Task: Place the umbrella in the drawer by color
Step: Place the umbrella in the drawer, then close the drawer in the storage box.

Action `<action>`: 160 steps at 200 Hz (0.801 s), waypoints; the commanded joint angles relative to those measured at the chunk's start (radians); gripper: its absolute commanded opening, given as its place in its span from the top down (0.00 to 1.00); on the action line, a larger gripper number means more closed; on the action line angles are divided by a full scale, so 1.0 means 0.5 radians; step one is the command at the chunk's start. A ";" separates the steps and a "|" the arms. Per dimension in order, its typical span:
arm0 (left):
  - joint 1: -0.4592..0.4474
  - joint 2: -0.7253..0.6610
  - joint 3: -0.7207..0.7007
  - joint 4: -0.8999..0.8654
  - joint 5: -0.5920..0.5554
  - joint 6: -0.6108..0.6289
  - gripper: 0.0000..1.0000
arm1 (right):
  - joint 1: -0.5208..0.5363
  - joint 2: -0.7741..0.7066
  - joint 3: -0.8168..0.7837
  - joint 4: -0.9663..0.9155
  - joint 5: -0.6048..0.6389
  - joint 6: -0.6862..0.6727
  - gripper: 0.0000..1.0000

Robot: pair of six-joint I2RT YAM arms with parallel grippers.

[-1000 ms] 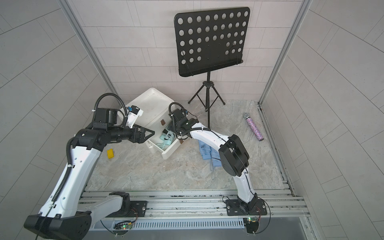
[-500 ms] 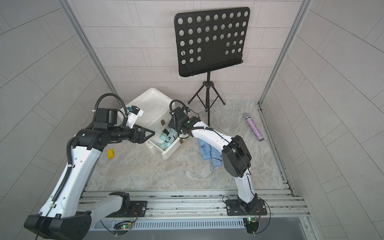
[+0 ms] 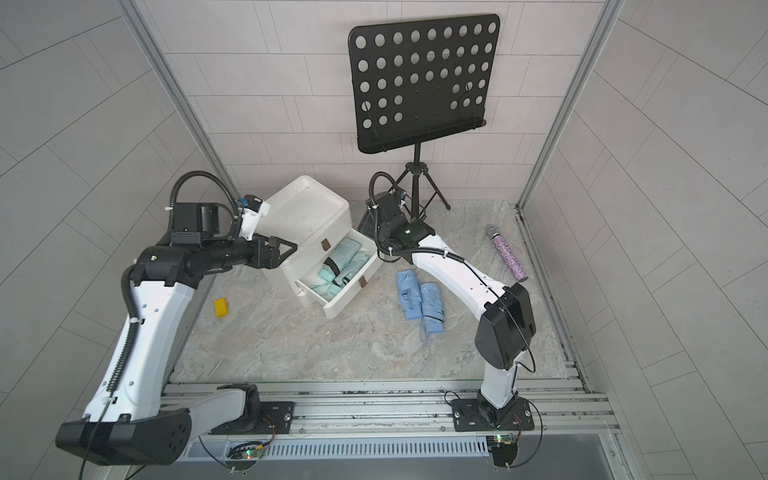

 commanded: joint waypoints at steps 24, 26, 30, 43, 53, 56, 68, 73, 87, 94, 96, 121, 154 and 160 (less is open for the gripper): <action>0.335 0.262 0.294 -0.021 0.093 -0.067 0.13 | 0.015 -0.245 -0.422 0.157 -0.150 -0.210 0.35; 0.349 0.275 0.303 -0.019 0.091 -0.068 0.13 | 0.016 -0.257 -0.438 0.165 -0.154 -0.217 0.35; 0.366 0.300 0.331 -0.013 0.090 -0.071 0.13 | 0.019 -0.276 -0.480 0.184 -0.162 -0.233 0.35; 0.419 0.393 0.416 0.013 0.073 -0.076 0.12 | 0.034 -0.351 -0.607 0.234 -0.173 -0.274 0.34; 0.457 0.473 0.476 0.055 0.067 -0.088 0.10 | 0.045 -0.413 -0.705 0.280 -0.175 -0.304 0.33; 0.467 0.502 0.496 0.065 0.070 -0.091 0.09 | 0.047 -0.432 -0.733 0.298 -0.180 -0.317 0.33; 0.500 0.618 0.595 0.085 0.089 -0.090 0.08 | 0.059 -0.505 -0.823 0.313 -0.172 -0.354 0.31; 0.514 0.669 0.639 0.094 0.094 -0.090 0.08 | 0.063 -0.535 -0.855 0.315 -0.166 -0.369 0.30; 0.541 0.819 0.771 0.110 0.108 -0.084 0.08 | 0.075 -0.611 -0.935 0.319 -0.163 -0.407 0.30; 0.542 0.901 0.842 0.107 0.120 -0.061 0.07 | 0.082 -0.645 -0.969 0.322 -0.162 -0.425 0.30; 0.542 0.928 0.862 0.101 0.123 -0.056 0.07 | 0.086 -0.652 -0.979 0.322 -0.161 -0.428 0.29; 0.542 1.242 1.150 -0.006 0.258 0.086 0.06 | 0.098 -0.725 -1.113 0.389 -0.200 -0.444 0.29; 0.542 1.527 1.470 -0.176 0.360 0.310 0.05 | 0.110 -0.745 -1.278 0.509 -0.310 -0.407 0.30; 0.542 1.557 1.509 -0.211 0.397 0.358 0.05 | 0.119 -0.747 -1.317 0.534 -0.315 -0.405 0.30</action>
